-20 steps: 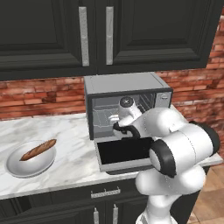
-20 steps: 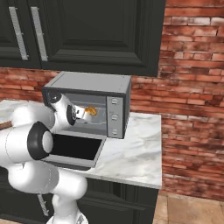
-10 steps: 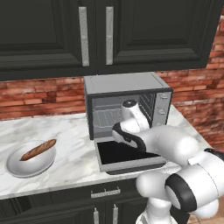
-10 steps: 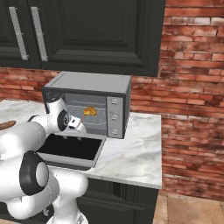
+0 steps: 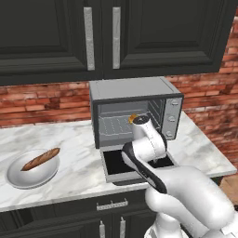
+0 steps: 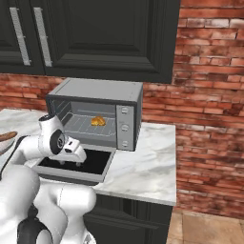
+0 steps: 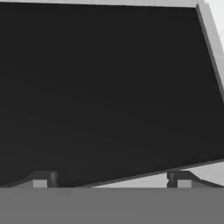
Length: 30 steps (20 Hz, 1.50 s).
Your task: Pick up the heated bread from the toaster oven and place it in the bowl. Then move the bread bowl to the dining counter.
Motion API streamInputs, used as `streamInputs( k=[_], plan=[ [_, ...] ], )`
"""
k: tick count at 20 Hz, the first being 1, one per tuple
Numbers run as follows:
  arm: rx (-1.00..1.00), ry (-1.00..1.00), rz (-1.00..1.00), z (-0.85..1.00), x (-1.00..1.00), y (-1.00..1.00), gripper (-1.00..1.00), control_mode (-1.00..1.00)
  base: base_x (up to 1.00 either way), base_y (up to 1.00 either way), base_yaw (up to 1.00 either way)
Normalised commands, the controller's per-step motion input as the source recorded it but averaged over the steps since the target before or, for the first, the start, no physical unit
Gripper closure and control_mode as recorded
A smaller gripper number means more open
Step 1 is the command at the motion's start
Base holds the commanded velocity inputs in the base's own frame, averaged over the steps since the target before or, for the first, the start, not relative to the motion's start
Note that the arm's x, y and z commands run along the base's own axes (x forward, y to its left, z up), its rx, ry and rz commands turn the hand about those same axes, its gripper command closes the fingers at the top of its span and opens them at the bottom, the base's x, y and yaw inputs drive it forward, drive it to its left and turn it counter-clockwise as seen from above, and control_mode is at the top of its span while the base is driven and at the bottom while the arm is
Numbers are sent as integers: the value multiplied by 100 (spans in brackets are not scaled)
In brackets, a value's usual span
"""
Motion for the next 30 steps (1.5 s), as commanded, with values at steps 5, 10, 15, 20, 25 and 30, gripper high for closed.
streamInputs(
  k=[5, 10, 15, 20, 25, 30],
  plan=[
    [-2, -41, 0, 68, -26, 0, -100, -100, 0, 0, 0],
    [-8, -30, 0, 73, 0, 0, -100, -100, 0, 0, 0],
    [-8, -24, 0, 56, 0, 0, -100, -100, 0, 0, 0],
    [-3, -18, 0, 46, 2, 0, -100, -100, 0, 0, 0],
    [1, -9, 0, 15, 41, 0, -100, -100, 0, 0, 0],
    [4, -3, 0, 0, 66, -12, -100, -100, 0, 0, 0]
  ],
)
